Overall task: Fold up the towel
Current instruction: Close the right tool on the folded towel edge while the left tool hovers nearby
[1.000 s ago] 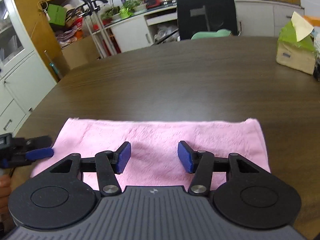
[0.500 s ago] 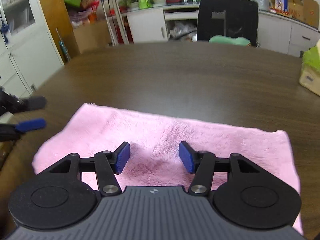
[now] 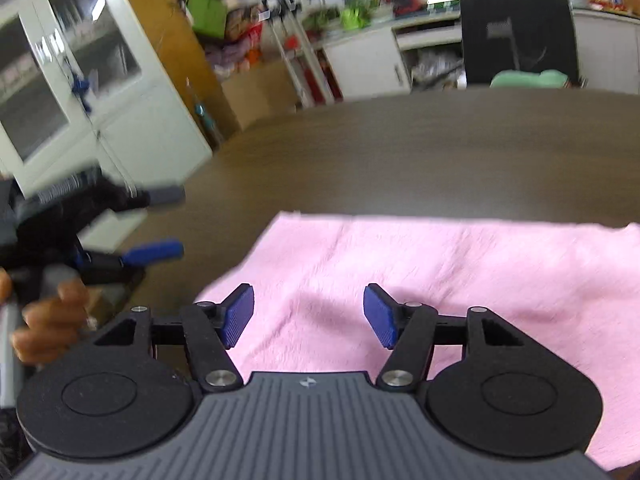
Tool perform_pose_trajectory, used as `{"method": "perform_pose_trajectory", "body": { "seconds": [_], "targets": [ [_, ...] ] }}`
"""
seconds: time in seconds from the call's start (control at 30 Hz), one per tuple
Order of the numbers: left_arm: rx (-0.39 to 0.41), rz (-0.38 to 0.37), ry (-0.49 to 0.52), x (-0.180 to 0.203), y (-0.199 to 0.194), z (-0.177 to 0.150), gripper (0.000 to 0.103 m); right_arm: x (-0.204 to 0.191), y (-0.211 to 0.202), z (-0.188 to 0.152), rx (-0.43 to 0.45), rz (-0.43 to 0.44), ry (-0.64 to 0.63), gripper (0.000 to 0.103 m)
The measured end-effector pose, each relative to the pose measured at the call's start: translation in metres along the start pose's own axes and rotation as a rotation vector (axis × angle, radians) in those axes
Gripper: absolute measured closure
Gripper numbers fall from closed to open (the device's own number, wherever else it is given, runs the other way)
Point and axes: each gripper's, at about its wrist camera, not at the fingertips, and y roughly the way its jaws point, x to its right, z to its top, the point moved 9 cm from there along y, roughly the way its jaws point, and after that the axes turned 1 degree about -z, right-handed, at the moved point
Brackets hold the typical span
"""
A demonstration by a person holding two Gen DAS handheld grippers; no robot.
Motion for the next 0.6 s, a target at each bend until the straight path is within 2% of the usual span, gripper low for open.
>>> {"method": "perform_pose_trajectory", "body": {
  "seconds": [0.3, 0.37, 0.47, 0.6],
  "targets": [
    [0.000, -0.012, -0.025, -0.004, -0.003, 0.005, 0.020, -0.055, -0.005, -0.016, -0.005, 0.104, -0.145, 0.041],
    [0.000, -0.012, -0.031, -0.005, -0.004, 0.005, 0.019, -0.078, 0.004, -0.016, 0.000, 0.115, -0.256, 0.041],
    [-0.002, -0.015, -0.043, -0.008, -0.005, 0.007, 0.019, -0.099, 0.010, -0.027, -0.011, 0.130, -0.336, 0.048],
    [-0.002, -0.027, -0.046, -0.007, -0.007, 0.008, 0.016, -0.111, 0.022, -0.034, -0.042, 0.135, -0.376, 0.053]
  ]
}}
